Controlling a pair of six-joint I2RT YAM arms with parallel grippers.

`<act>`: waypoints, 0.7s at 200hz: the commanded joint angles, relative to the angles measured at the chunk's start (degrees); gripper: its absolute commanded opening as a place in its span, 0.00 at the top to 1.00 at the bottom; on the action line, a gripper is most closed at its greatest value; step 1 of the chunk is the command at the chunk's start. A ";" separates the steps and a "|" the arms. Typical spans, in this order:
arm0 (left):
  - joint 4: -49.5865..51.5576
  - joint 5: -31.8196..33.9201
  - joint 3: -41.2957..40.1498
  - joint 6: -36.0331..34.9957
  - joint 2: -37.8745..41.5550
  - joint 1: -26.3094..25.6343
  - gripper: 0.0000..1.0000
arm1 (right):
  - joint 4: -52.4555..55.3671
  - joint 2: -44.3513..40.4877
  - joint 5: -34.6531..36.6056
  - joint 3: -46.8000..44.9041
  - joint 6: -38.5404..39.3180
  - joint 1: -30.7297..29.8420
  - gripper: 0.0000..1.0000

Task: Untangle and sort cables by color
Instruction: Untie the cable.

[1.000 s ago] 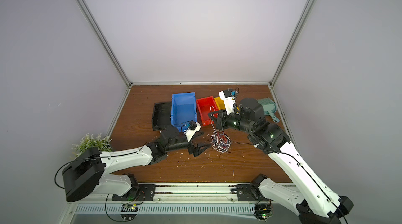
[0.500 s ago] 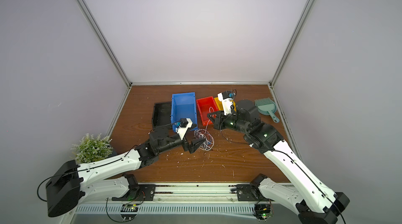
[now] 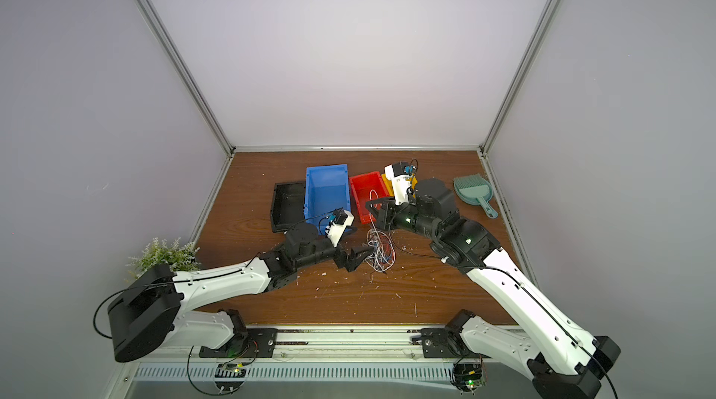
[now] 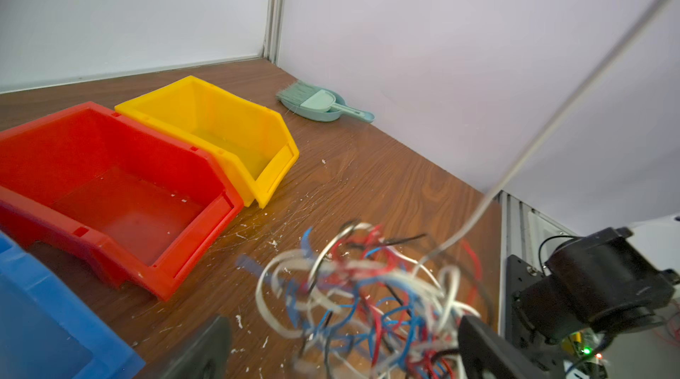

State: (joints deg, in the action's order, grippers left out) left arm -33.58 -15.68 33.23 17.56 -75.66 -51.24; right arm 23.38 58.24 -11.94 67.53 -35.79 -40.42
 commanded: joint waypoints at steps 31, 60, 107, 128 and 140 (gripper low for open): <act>0.48 -6.20 -1.82 -1.13 5.21 -0.41 0.00 | -2.89 -0.60 2.57 0.42 -0.30 -0.52 1.00; 4.35 0.75 -1.64 -2.86 6.14 -0.40 0.00 | -4.49 -0.05 0.18 0.24 -0.45 -0.79 1.00; 7.64 4.74 1.32 -9.50 2.88 -0.38 0.01 | -5.01 -0.30 -1.88 0.98 0.75 -1.36 1.00; 8.01 5.90 3.11 -11.03 0.20 -0.35 0.05 | -5.82 -0.34 -2.81 1.21 0.64 -1.58 1.00; 7.30 5.02 3.99 -11.24 -1.41 -0.37 0.11 | -5.99 -0.39 -2.96 1.41 0.63 -1.64 1.00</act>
State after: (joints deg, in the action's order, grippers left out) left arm -26.76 -11.64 34.37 9.45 -74.72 -51.29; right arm 21.56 58.37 -12.97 67.51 -35.92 -41.65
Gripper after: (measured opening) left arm 0.929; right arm 0.049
